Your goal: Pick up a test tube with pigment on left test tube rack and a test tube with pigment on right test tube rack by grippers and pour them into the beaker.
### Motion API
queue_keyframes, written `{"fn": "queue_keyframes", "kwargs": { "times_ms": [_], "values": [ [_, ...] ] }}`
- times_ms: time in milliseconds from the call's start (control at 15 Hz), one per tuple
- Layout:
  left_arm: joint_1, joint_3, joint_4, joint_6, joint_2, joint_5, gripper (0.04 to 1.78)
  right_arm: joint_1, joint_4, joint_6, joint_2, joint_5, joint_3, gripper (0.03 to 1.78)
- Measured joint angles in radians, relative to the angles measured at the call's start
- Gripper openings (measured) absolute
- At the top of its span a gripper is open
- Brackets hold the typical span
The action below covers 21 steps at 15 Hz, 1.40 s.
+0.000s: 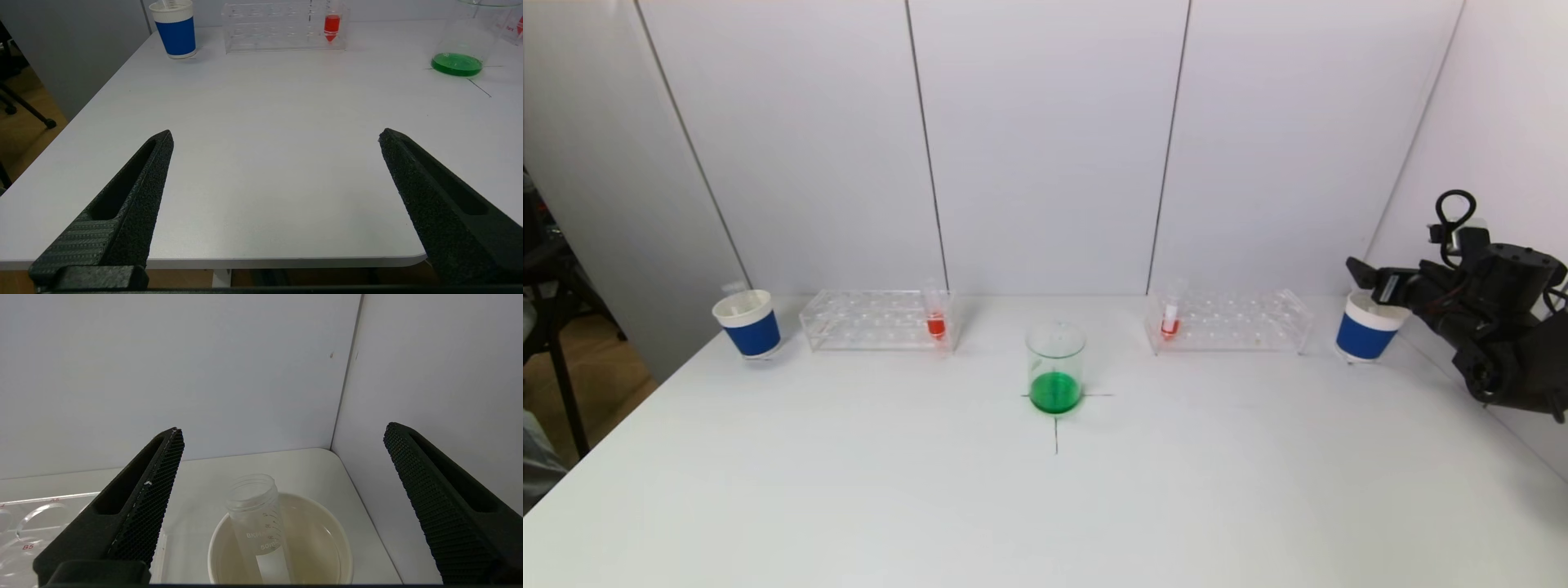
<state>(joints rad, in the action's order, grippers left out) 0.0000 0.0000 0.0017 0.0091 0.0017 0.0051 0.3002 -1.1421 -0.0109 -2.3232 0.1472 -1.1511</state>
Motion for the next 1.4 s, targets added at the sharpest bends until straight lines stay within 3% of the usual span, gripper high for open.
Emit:
{"fn": "queue_keyframes", "kwargs": {
  "times_ms": [867,1133,1400],
  "values": [
    [0.0,0.0,0.0,0.0,0.0,0.0,1.76,-0.002,0.01,-0.001,0.141,0.013,0.089,1.78],
    [0.0,0.0,0.0,0.0,0.0,0.0,1.76,-0.029,0.0,0.002,0.283,0.038,0.255,1.78],
    [0.0,0.0,0.0,0.0,0.0,0.0,1.76,-0.112,-0.024,0.003,0.476,0.039,0.493,1.78]
  ]
}}
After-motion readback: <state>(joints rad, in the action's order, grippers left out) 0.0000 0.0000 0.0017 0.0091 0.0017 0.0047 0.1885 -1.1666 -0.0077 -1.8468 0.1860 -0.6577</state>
